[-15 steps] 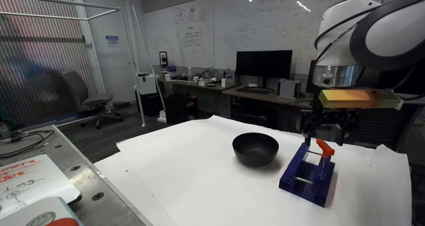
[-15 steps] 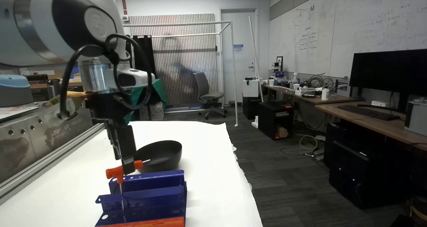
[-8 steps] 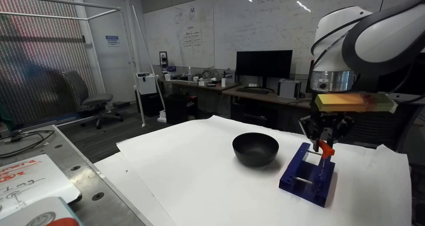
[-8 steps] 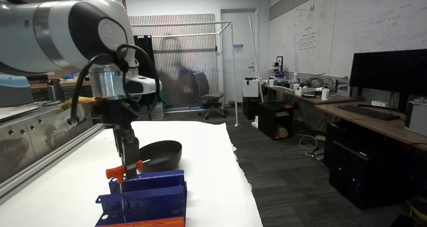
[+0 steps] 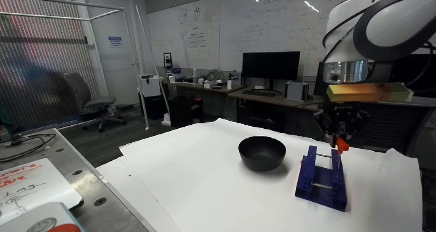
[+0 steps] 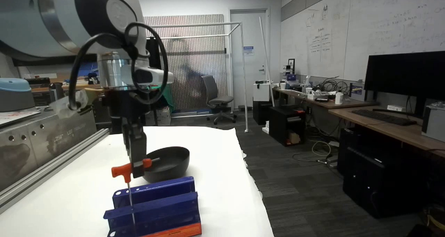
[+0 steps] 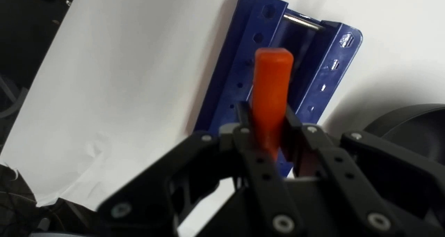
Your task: Put the orange object in the bowl
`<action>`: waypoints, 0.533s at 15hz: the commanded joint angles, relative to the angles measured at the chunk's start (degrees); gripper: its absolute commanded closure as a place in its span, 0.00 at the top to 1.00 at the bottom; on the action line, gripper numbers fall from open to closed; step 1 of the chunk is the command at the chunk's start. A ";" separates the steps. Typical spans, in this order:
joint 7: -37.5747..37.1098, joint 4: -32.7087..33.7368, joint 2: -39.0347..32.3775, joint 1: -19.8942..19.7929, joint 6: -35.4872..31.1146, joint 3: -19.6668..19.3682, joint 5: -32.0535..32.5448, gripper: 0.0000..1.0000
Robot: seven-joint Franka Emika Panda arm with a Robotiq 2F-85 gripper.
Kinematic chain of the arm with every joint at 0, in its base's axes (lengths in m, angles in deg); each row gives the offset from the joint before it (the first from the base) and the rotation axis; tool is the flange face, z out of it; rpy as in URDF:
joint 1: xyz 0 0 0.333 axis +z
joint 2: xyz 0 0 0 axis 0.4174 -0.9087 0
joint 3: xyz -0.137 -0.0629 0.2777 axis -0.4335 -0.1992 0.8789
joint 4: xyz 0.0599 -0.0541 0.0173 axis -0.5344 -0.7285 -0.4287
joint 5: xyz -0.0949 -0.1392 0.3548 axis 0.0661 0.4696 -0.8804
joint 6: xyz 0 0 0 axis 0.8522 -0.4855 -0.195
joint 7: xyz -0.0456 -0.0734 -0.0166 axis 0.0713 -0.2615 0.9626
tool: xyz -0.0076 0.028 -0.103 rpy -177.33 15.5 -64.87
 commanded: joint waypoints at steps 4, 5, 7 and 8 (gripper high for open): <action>0.01 6.99 6.63 1.33 10.01 0.12 -2.22 0.13; -0.88 7.17 7.88 1.32 8.46 0.20 -2.84 0.13; 0.36 6.33 9.54 1.73 2.98 -0.40 -6.21 0.13; 1.27 5.55 9.74 1.82 -0.23 -0.64 -7.89 0.11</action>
